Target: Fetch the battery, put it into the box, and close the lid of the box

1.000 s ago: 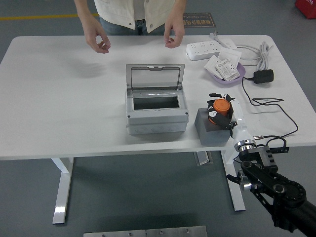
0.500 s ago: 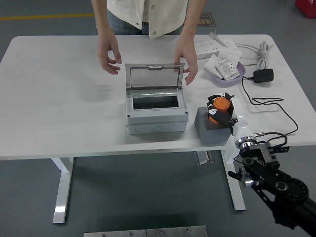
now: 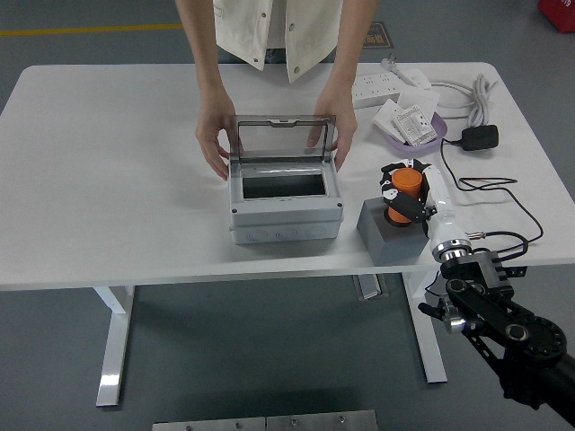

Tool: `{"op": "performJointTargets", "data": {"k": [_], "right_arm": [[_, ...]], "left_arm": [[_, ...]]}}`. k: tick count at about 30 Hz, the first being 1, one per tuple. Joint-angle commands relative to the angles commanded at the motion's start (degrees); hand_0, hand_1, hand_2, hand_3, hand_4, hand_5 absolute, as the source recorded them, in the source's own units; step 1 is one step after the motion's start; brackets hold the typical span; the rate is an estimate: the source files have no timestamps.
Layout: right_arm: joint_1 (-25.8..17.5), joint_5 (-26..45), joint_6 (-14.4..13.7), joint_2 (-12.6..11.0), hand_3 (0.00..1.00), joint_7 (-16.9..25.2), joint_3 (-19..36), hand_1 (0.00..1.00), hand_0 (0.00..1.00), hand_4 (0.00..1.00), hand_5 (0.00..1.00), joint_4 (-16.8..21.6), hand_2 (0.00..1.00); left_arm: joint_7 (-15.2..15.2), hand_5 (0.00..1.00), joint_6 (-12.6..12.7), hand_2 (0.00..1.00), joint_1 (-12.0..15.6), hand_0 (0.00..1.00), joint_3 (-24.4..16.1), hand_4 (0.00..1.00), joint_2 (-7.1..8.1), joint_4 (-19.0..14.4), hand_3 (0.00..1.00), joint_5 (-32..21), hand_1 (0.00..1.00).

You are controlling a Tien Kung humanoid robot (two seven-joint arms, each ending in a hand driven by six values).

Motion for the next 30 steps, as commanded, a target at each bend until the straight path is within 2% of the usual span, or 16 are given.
{"op": "performJointTargets", "data": {"k": [10,18,19,25,26,30], "right_arm": [[-0.1,-2.9,-0.2,-0.7,0.221,-1.7,0.9,0.382,0.415,0.002,0.002,4.6,0.377],[0.9,-10.9,-0.4,-2.1,0.221,-5.5,-0.5,0.381,0.395,0.002,0.002,10.2,0.373],[1.1,-11.8,-0.4,-2.1,0.218,-6.0,-0.8,0.294,0.238,0.002,0.002,10.8,0.346],[2.5,-16.1,-0.6,-2.5,0.218,-8.0,-2.6,0.294,0.238,0.002,0.002,13.4,0.346],[2.9,-17.2,-0.7,-2.6,0.215,-8.6,-3.2,0.207,0.110,0.002,0.002,13.8,0.330],[4.2,-21.7,-0.8,-2.6,0.215,-11.1,-5.4,0.207,0.110,0.002,0.002,14.8,0.330]], "left_arm": [[0.1,0.015,0.0,0.558,0.0,0.578,0.0,0.573,-0.03,0.0,0.567,0.1,0.625],[0.2,0.020,0.2,0.559,0.0,0.578,-0.4,0.576,0.05,0.0,0.567,0.4,0.626],[0.2,0.021,0.2,0.559,0.0,0.578,-0.4,0.575,0.07,0.0,0.567,0.4,0.626],[0.2,0.021,0.3,0.559,-0.1,0.578,-0.7,0.575,0.18,0.0,0.567,0.6,0.626],[0.2,0.024,0.4,0.559,-0.1,0.577,-0.8,0.575,0.22,0.0,0.566,0.6,0.628],[0.3,0.024,0.4,0.559,0.0,0.577,-1.0,0.575,0.34,0.0,0.566,0.8,0.628]]}}
